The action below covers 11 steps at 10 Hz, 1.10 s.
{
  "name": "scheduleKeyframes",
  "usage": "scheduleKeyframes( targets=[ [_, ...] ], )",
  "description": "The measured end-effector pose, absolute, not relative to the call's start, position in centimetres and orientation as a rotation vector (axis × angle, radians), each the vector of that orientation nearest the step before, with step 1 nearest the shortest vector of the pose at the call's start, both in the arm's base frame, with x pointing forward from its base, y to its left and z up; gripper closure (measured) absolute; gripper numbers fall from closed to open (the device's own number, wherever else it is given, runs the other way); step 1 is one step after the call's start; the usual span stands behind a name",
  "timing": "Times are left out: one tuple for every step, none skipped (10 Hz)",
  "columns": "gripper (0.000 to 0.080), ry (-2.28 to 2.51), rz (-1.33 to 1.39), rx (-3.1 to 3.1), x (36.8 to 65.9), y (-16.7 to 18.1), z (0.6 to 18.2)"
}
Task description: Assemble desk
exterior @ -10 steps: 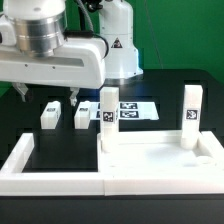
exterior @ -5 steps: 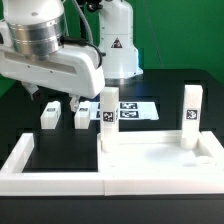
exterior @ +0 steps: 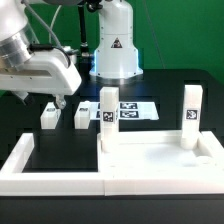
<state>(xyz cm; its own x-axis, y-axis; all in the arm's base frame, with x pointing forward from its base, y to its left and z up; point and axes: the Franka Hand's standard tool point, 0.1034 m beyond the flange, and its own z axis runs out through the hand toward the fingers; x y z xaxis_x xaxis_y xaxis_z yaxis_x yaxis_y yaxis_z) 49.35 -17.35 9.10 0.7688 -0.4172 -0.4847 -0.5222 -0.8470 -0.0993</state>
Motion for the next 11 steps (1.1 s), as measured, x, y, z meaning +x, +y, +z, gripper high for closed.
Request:
scheduleKeyframes(
  targets=[
    [0.015, 0.725, 0.754, -2.699, 49.1, -17.2, 9.0],
    [0.015, 0.713, 0.861, -2.647, 48.8, -17.2, 8.9],
    [0.015, 0.702, 0.935, -2.612, 48.8, -17.4, 8.7],
    [0.015, 0.697, 0.981, -2.591, 48.7, -17.5, 8.3],
    [0.015, 0.729, 1.05, -2.513, 47.6, -17.0, 7.9],
    [0.015, 0.811, 1.092, -2.475, 46.8, -17.3, 7.4],
    [0.015, 0.879, 1.187, -2.407, 45.8, -17.4, 7.6],
    [0.015, 0.874, 1.165, -2.426, 46.2, -17.9, 7.1],
    [0.015, 0.871, 1.163, -2.43, 46.3, -17.8, 7.2],
    [0.015, 0.872, 1.165, -2.429, 46.3, -17.8, 7.1],
    [0.015, 0.873, 1.163, -2.43, 46.3, -17.8, 7.0]
  ],
)
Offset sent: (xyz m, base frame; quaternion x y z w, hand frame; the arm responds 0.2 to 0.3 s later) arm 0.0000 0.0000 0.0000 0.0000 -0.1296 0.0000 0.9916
